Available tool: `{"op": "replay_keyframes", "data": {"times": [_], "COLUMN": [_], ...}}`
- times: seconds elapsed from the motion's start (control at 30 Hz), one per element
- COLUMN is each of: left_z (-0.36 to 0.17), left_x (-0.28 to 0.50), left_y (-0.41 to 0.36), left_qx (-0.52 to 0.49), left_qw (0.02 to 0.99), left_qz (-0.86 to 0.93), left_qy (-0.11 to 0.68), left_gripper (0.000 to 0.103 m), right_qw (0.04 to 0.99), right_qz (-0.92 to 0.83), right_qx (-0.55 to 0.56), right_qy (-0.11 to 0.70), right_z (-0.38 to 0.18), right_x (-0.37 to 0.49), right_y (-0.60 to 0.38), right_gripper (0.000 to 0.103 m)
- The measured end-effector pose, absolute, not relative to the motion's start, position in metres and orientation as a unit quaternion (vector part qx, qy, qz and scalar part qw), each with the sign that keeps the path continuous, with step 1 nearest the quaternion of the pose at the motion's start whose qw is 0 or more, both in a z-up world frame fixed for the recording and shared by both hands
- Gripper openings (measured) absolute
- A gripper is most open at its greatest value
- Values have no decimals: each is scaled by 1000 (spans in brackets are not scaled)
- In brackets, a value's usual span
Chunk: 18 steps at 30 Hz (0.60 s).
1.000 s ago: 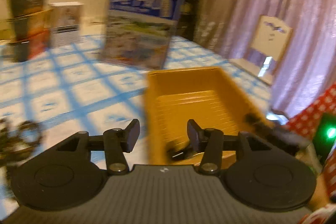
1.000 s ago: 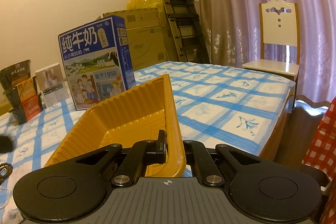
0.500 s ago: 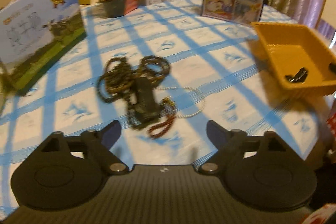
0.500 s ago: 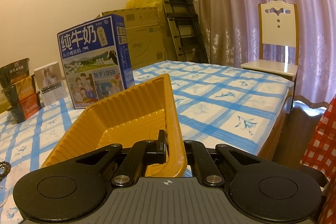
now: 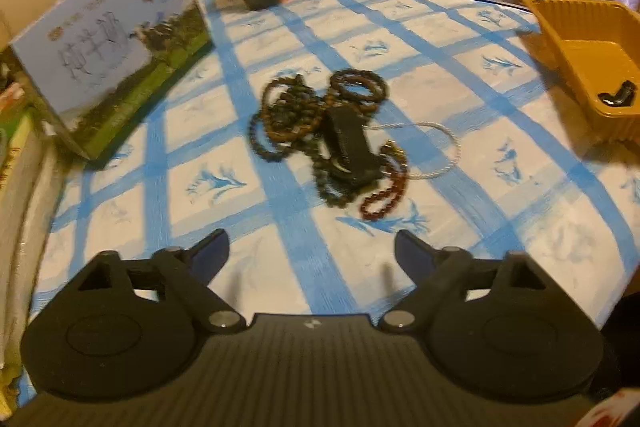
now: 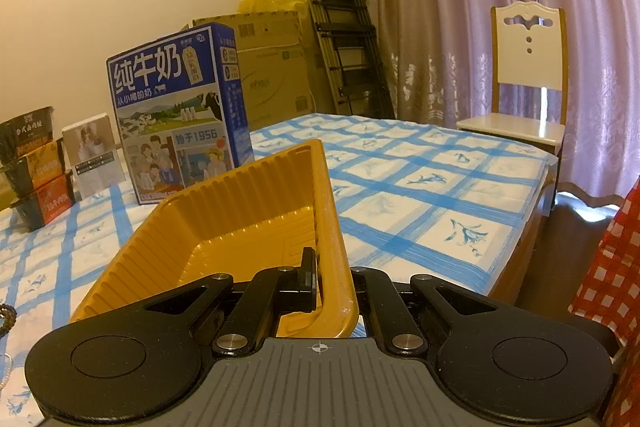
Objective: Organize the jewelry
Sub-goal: 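Move the left tool back to the black clip lying on the beads, then grasp the black clip with the left tool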
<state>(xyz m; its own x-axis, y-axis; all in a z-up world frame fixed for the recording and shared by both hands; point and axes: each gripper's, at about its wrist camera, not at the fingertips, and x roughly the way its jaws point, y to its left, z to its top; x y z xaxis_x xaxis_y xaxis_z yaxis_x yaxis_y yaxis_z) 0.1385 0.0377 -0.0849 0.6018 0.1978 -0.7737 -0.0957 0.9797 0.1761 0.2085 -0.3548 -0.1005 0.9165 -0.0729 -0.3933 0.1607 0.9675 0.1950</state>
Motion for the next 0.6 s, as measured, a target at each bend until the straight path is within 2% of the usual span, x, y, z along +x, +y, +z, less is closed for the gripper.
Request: {"op": "replay_keyframes", "data": {"times": [0.03, 0.37, 0.57, 0.6], "left_z": [-86, -89, -86, -87], "left_x": [140, 153, 165, 168], "left_y": [37, 24, 18, 18], "left_qx": [57, 34, 56, 57], "left_qw": [891, 892, 907, 908], "left_qz": [73, 44, 48, 52], "left_qy": [445, 449, 415, 412], "left_gripper": [77, 74, 52, 52], "right_qw": [972, 972, 972, 972], "right_qz": [-60, -60, -60, -60], "right_qx": [113, 113, 113, 112], "right_qy": [195, 196, 195, 195], "right_z": [-100, -100, -100, -100], "right_x": [210, 209, 210, 209], "right_y": [-354, -354, -354, -354], "right_gripper": [5, 5, 5, 5]}}
